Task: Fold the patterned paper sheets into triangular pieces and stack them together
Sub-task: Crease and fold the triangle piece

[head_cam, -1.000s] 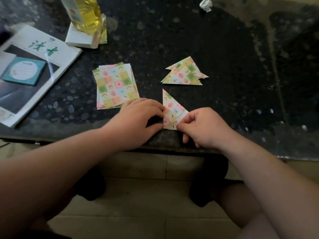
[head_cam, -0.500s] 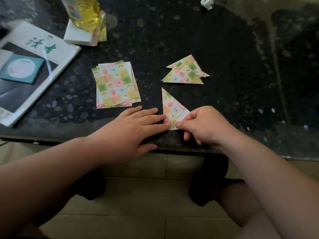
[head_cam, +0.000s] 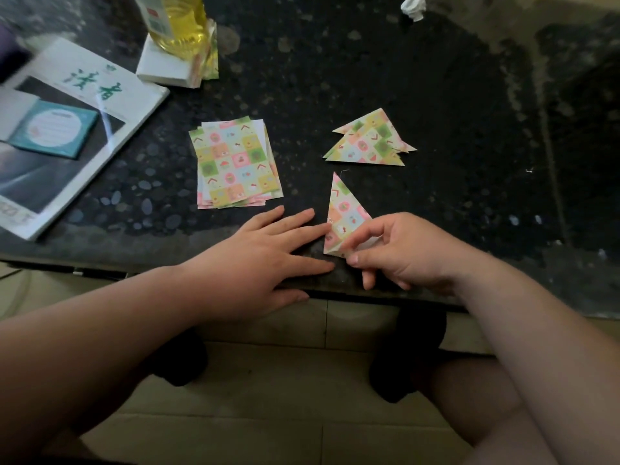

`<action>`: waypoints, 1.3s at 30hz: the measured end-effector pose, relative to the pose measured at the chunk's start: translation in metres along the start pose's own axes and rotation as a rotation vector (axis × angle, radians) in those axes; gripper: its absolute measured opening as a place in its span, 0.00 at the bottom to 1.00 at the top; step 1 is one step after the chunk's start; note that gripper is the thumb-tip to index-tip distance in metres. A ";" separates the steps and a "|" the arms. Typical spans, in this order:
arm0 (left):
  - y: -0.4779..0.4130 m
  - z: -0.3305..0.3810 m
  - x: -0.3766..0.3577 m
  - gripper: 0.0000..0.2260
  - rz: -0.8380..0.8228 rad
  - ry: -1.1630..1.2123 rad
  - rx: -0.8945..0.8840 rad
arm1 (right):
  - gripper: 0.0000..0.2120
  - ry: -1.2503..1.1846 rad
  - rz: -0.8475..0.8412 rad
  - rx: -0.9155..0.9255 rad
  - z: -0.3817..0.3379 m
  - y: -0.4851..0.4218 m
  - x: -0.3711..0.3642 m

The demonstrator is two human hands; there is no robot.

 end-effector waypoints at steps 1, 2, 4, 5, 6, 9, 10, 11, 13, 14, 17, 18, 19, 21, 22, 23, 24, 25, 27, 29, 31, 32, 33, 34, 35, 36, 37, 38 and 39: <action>0.000 0.000 0.000 0.27 -0.001 0.008 -0.002 | 0.06 0.023 -0.019 0.010 -0.001 0.000 -0.001; 0.000 0.000 0.000 0.27 -0.006 0.013 -0.002 | 0.06 0.043 -0.037 0.018 -0.003 0.001 -0.003; -0.001 0.000 0.001 0.27 -0.015 0.013 0.001 | 0.07 0.075 -0.066 0.029 -0.004 0.000 -0.005; -0.001 0.000 0.001 0.27 -0.018 0.011 0.003 | 0.07 0.088 -0.073 0.031 -0.005 0.000 -0.005; -0.001 0.000 0.001 0.27 -0.021 0.011 0.004 | 0.07 0.098 -0.075 0.033 -0.006 0.000 -0.006; -0.001 0.000 0.001 0.27 -0.027 0.024 0.006 | 0.04 0.110 -0.048 0.019 -0.005 0.000 -0.005; -0.001 0.000 0.002 0.27 -0.022 0.035 0.007 | 0.03 0.107 -0.027 0.008 -0.004 0.000 -0.004; -0.002 0.000 0.003 0.26 -0.016 0.048 0.009 | 0.02 0.102 -0.004 0.000 -0.003 0.000 -0.003; -0.002 -0.001 0.003 0.24 -0.021 0.065 0.020 | 0.05 0.091 0.036 -0.019 -0.001 0.000 -0.001; -0.002 -0.002 0.003 0.25 -0.022 0.070 0.023 | 0.06 0.088 0.048 -0.030 -0.001 0.000 -0.001; -0.002 -0.001 0.002 0.28 -0.002 0.064 0.020 | 0.08 0.072 0.079 -0.061 0.000 0.000 0.000; -0.002 -0.001 0.002 0.28 -0.003 0.058 0.023 | 0.08 0.064 0.092 -0.072 0.001 0.001 0.001; -0.002 0.000 0.002 0.29 -0.010 0.046 0.026 | 0.09 0.056 0.105 -0.083 0.001 0.000 0.001; -0.001 0.002 0.001 0.31 -0.018 0.017 0.032 | 0.10 0.040 0.130 -0.102 0.002 0.000 0.001; -0.001 0.003 0.001 0.32 -0.015 0.000 0.038 | 0.10 0.036 0.139 -0.108 0.002 0.000 0.001; 0.000 0.004 0.000 0.33 -0.010 -0.016 0.045 | 0.10 0.034 0.145 -0.112 0.002 0.000 0.001; 0.000 0.005 -0.001 0.34 -0.002 -0.033 0.050 | 0.10 0.032 0.149 -0.114 0.002 0.000 0.000; 0.001 0.006 -0.002 0.35 0.007 -0.047 0.051 | 0.10 0.026 0.151 -0.115 0.002 0.000 0.000; 0.001 0.007 -0.003 0.36 0.010 -0.067 0.052 | 0.08 0.007 0.150 -0.120 0.001 0.000 0.000; 0.001 0.007 -0.003 0.36 0.006 -0.070 0.057 | 0.07 -0.002 0.139 -0.137 0.001 0.001 0.001; 0.001 0.007 -0.002 0.36 0.011 -0.071 0.055 | 0.06 0.007 0.128 -0.151 0.001 0.003 0.002; 0.001 0.007 -0.002 0.36 0.014 -0.069 0.053 | 0.05 0.015 0.127 -0.155 0.001 0.004 0.002; 0.001 0.007 -0.003 0.36 0.018 -0.066 0.052 | 0.05 0.025 0.128 -0.155 0.000 0.004 0.002; 0.001 0.007 -0.003 0.36 0.019 -0.065 0.052 | 0.05 0.036 0.134 -0.150 -0.001 0.004 0.001; 0.001 0.008 -0.002 0.36 0.019 -0.066 0.053 | 0.05 0.047 0.144 -0.141 -0.002 0.004 0.001; 0.001 0.008 -0.002 0.36 0.020 -0.069 0.055 | 0.05 0.053 0.159 -0.131 -0.003 0.004 0.001; 0.001 0.008 -0.002 0.36 0.022 -0.071 0.055 | 0.05 0.049 0.179 -0.121 -0.003 0.003 0.000; 0.001 0.009 -0.002 0.36 0.022 -0.073 0.058 | 0.05 0.039 0.205 -0.116 -0.003 0.003 0.000; 0.001 0.009 -0.001 0.36 0.026 -0.077 0.058 | 0.06 0.031 0.231 -0.113 -0.003 0.002 0.001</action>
Point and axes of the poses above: each hand's wrist, its own y-axis away from the middle knuckle, its own x-axis out of the back of the hand, z = x × y, the point moved 5 cm from there along -y, towards the middle knuckle, and after that the axes turned 14 degrees about x, right-handed, at the moved point
